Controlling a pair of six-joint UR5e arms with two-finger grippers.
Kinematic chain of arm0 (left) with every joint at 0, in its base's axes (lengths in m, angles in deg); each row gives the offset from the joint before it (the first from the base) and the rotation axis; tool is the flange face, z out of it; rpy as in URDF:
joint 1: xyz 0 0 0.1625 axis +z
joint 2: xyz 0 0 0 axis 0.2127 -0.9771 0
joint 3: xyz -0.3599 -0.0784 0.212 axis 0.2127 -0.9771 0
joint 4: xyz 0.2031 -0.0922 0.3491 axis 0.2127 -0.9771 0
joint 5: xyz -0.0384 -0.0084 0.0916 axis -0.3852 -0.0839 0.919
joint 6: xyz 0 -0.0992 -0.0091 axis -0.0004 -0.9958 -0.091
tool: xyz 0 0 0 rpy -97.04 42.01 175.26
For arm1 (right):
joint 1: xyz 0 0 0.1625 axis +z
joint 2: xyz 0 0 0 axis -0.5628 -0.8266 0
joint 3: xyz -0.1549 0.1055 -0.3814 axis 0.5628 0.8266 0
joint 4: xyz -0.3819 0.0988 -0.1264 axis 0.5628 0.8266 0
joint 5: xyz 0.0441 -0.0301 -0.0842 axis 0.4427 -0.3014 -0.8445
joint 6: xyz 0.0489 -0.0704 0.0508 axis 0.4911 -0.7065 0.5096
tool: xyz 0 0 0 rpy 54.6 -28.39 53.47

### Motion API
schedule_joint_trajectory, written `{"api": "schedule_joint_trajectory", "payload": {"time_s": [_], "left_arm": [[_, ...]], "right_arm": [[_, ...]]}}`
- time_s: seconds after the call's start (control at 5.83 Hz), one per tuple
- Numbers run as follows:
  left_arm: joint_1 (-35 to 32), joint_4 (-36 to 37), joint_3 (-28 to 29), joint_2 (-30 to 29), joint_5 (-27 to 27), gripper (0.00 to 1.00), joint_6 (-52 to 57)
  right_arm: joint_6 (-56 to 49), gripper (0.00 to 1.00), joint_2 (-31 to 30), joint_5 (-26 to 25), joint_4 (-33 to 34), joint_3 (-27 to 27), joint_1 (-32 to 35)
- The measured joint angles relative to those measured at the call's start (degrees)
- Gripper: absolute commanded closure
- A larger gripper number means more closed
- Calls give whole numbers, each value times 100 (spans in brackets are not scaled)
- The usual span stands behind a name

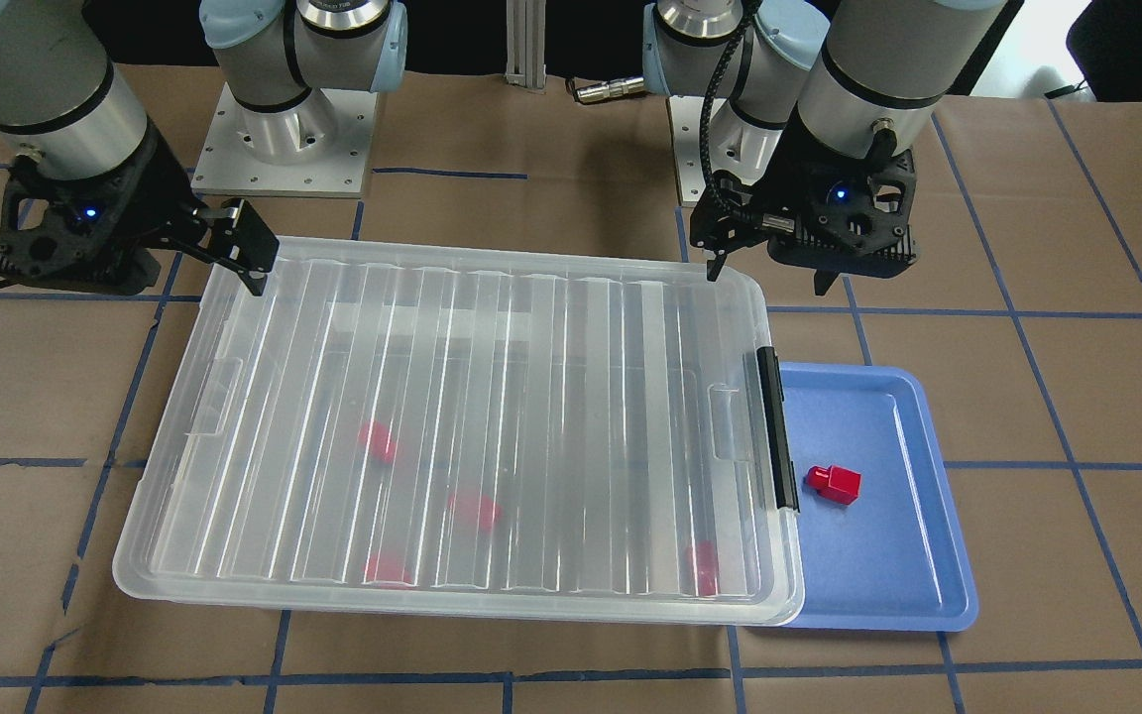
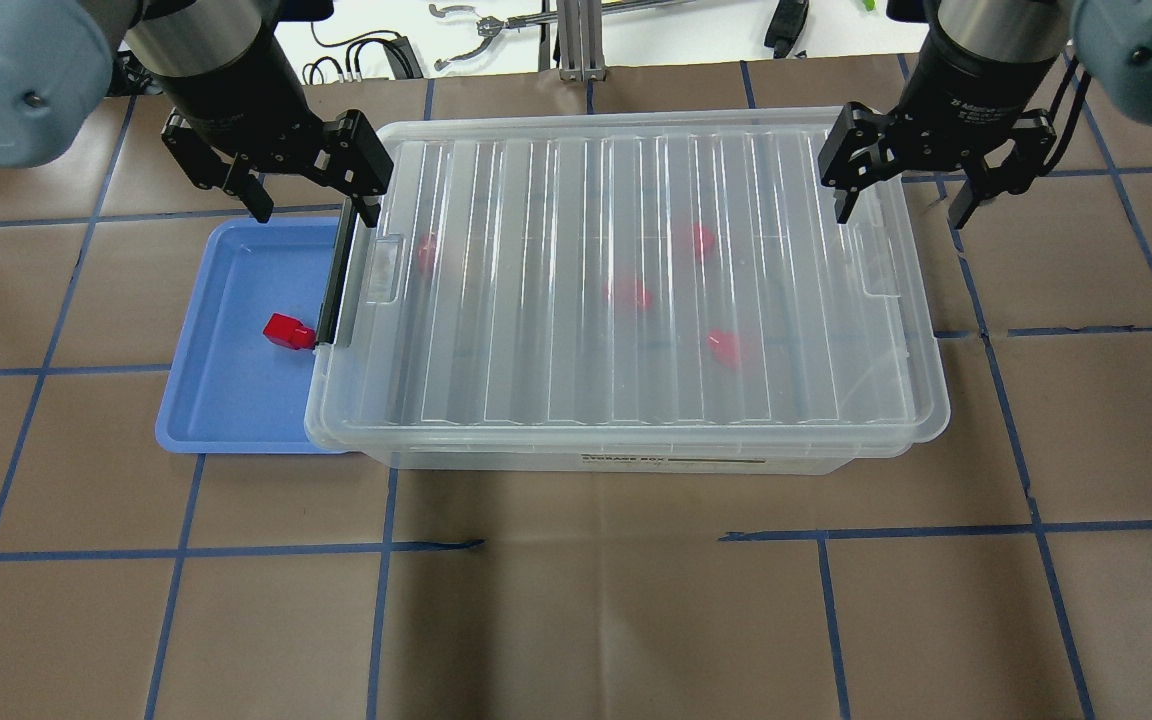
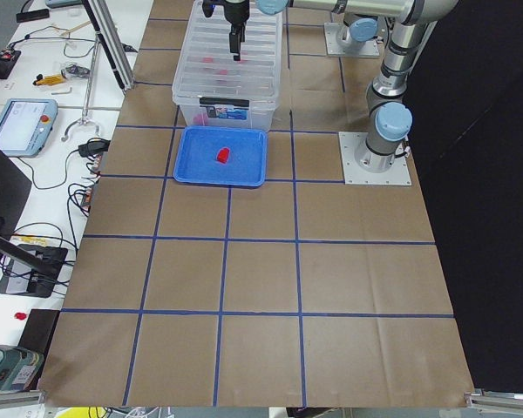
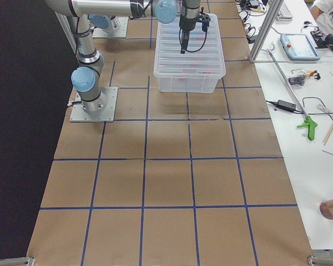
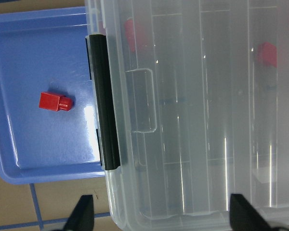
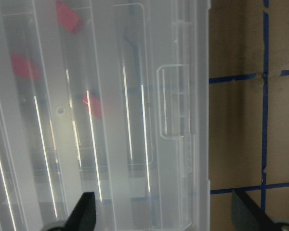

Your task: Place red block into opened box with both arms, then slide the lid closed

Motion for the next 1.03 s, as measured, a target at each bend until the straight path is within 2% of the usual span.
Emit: {"api": "schedule_joint_trajectory", "payload": {"time_s": [0.17, 0.51, 1.03], "left_arm": [[0, 1, 4, -6, 0, 1, 4], [0, 2, 8, -15, 0, 1, 6], [0, 2, 7, -9, 1, 1, 4]], "right_arm": [[-278, 0, 19, 2, 15, -42, -332], [-684, 0, 138, 43, 155, -357, -589], [-769, 0, 286, -38, 1414, -1204, -606]]}}
